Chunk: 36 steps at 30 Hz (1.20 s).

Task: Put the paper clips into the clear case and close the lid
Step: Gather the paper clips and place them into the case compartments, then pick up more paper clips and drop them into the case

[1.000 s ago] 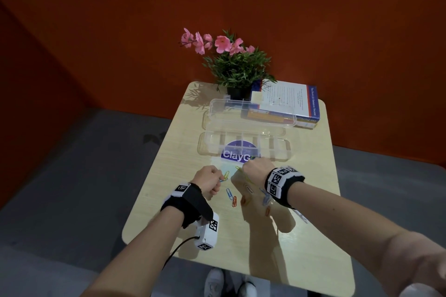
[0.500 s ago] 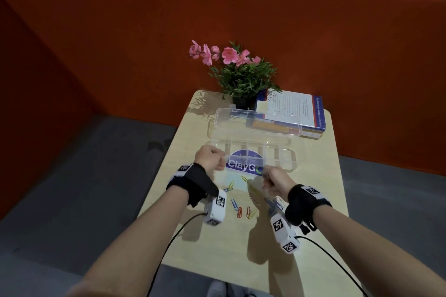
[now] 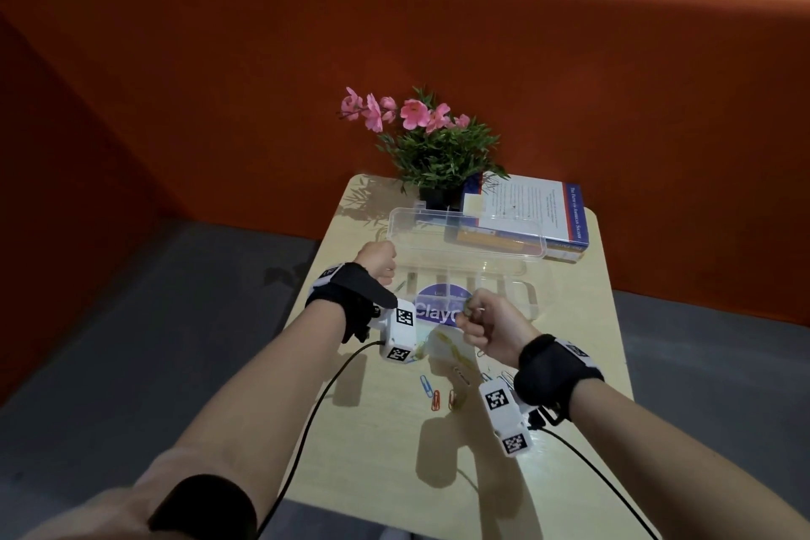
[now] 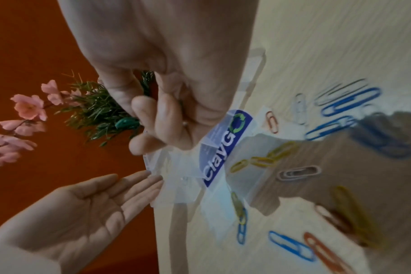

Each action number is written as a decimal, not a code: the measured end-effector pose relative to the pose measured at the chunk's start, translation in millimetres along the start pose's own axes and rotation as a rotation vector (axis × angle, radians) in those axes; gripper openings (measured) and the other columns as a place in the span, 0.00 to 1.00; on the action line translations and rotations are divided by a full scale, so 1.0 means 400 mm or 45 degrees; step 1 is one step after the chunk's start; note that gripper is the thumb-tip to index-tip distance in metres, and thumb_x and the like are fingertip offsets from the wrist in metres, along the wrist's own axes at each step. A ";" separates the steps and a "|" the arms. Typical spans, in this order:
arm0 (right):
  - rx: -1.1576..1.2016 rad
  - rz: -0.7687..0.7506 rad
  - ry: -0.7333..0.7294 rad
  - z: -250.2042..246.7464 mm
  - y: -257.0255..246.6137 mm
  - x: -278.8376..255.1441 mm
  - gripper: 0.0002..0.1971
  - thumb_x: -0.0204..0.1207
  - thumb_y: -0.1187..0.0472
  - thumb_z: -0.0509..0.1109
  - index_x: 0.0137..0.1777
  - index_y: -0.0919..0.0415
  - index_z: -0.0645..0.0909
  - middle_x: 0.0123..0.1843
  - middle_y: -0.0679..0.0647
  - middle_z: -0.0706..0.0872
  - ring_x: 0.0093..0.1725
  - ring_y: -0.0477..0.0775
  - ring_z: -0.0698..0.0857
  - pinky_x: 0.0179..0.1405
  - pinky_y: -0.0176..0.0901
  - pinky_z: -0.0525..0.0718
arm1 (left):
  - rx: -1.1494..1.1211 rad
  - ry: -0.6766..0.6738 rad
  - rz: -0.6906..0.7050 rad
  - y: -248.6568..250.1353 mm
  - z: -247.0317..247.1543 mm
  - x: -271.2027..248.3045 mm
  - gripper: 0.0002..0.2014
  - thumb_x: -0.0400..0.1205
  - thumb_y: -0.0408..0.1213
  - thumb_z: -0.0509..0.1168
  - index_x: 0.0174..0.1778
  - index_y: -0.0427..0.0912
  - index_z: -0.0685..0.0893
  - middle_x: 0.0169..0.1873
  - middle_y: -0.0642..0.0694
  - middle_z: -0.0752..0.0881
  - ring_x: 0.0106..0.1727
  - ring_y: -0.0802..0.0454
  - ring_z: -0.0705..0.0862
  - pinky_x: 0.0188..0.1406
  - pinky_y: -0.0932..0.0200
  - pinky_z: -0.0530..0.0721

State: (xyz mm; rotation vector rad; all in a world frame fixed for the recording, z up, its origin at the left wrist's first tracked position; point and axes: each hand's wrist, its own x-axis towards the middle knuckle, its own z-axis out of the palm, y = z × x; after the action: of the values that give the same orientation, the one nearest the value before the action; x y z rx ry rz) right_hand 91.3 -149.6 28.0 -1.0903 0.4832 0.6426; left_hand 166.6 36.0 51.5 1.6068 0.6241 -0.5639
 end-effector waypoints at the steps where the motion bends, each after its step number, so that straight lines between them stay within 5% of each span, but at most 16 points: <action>1: -0.005 -0.005 0.001 0.012 -0.012 0.008 0.11 0.74 0.70 0.52 0.31 0.57 0.63 0.22 0.56 0.79 0.16 0.46 0.63 0.12 0.33 0.61 | -0.040 -0.008 0.000 0.003 -0.004 -0.014 0.08 0.86 0.30 0.50 0.42 0.37 0.71 0.29 0.43 0.67 0.24 0.49 0.68 0.26 0.59 0.68; 3: -0.067 0.000 0.004 0.041 -0.036 0.034 0.11 0.75 0.69 0.54 0.32 0.58 0.64 0.24 0.56 0.79 0.16 0.46 0.65 0.12 0.32 0.63 | -0.124 0.002 0.063 -0.003 -0.021 -0.028 0.14 0.88 0.34 0.51 0.62 0.30 0.76 0.47 0.35 0.79 0.47 0.41 0.81 0.52 0.53 0.81; 5: -0.183 0.016 0.012 0.066 -0.065 0.063 0.10 0.76 0.68 0.57 0.33 0.60 0.66 0.27 0.56 0.77 0.17 0.46 0.67 0.13 0.33 0.66 | -0.160 0.056 0.129 -0.019 -0.038 -0.042 0.20 0.88 0.36 0.53 0.73 0.28 0.72 0.66 0.34 0.78 0.65 0.39 0.79 0.67 0.52 0.76; 12: -1.079 -0.023 0.139 0.178 -0.128 0.185 0.10 0.73 0.68 0.65 0.30 0.66 0.79 0.27 0.59 0.79 0.19 0.50 0.68 0.17 0.35 0.65 | -0.006 0.176 0.230 -0.159 -0.134 -0.093 0.18 0.88 0.39 0.55 0.66 0.33 0.81 0.59 0.38 0.84 0.58 0.46 0.82 0.59 0.54 0.78; 16: -1.106 0.044 0.193 0.211 -0.139 0.235 0.09 0.74 0.71 0.60 0.33 0.66 0.77 0.31 0.62 0.81 0.33 0.61 0.85 0.40 0.49 0.83 | -0.020 0.217 0.194 -0.213 -0.172 -0.091 0.17 0.88 0.38 0.53 0.60 0.32 0.83 0.54 0.37 0.83 0.55 0.45 0.82 0.47 0.58 0.79; 19: -1.028 0.028 0.203 0.226 -0.136 0.240 0.11 0.78 0.66 0.56 0.34 0.59 0.73 0.40 0.60 0.79 0.40 0.61 0.82 0.47 0.48 0.84 | -0.026 0.237 0.199 -0.234 -0.194 -0.087 0.14 0.88 0.38 0.53 0.53 0.36 0.83 0.50 0.38 0.84 0.53 0.44 0.83 0.42 0.62 0.78; 21: -1.001 0.021 0.171 0.228 -0.130 0.239 0.08 0.78 0.66 0.57 0.44 0.64 0.77 0.49 0.62 0.80 0.41 0.62 0.82 0.48 0.46 0.85 | -0.021 0.248 0.213 -0.238 -0.199 -0.087 0.14 0.88 0.39 0.53 0.53 0.36 0.83 0.49 0.39 0.84 0.51 0.44 0.83 0.41 0.62 0.78; 24: -1.115 -0.030 0.246 0.227 -0.125 0.211 0.17 0.77 0.68 0.60 0.63 0.73 0.79 0.55 0.66 0.87 0.59 0.68 0.87 0.63 0.58 0.85 | 0.026 0.228 0.248 -0.240 -0.189 -0.090 0.15 0.88 0.38 0.54 0.56 0.34 0.84 0.46 0.41 0.83 0.49 0.46 0.82 0.40 0.61 0.77; 27: -1.149 -0.272 0.353 0.221 -0.118 0.150 0.13 0.77 0.72 0.58 0.53 0.72 0.83 0.45 0.64 0.84 0.51 0.67 0.87 0.55 0.59 0.88 | 0.154 0.184 0.262 -0.243 -0.156 -0.103 0.11 0.86 0.38 0.58 0.51 0.38 0.84 0.41 0.43 0.84 0.38 0.48 0.80 0.35 0.59 0.76; 31: -0.980 -0.428 0.354 0.141 -0.074 0.064 0.14 0.76 0.74 0.54 0.38 0.60 0.77 0.34 0.57 0.80 0.31 0.55 0.81 0.27 0.42 0.82 | 0.479 0.090 0.264 -0.266 -0.087 -0.115 0.06 0.81 0.38 0.64 0.41 0.43 0.83 0.31 0.43 0.83 0.32 0.44 0.78 0.31 0.54 0.77; 36: -0.975 -0.373 0.469 -0.017 0.015 -0.007 0.08 0.78 0.72 0.57 0.44 0.64 0.78 0.33 0.58 0.80 0.30 0.59 0.82 0.23 0.42 0.79 | 0.869 0.063 0.353 -0.293 0.004 -0.126 0.04 0.76 0.34 0.67 0.38 0.48 0.84 0.45 0.41 0.91 0.47 0.41 0.89 0.42 0.57 0.84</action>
State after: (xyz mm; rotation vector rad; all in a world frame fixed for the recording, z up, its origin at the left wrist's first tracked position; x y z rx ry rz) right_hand 84.9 -154.7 23.3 -1.9854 0.3809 0.3611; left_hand 50.1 41.5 0.0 2.3081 0.2346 -0.5610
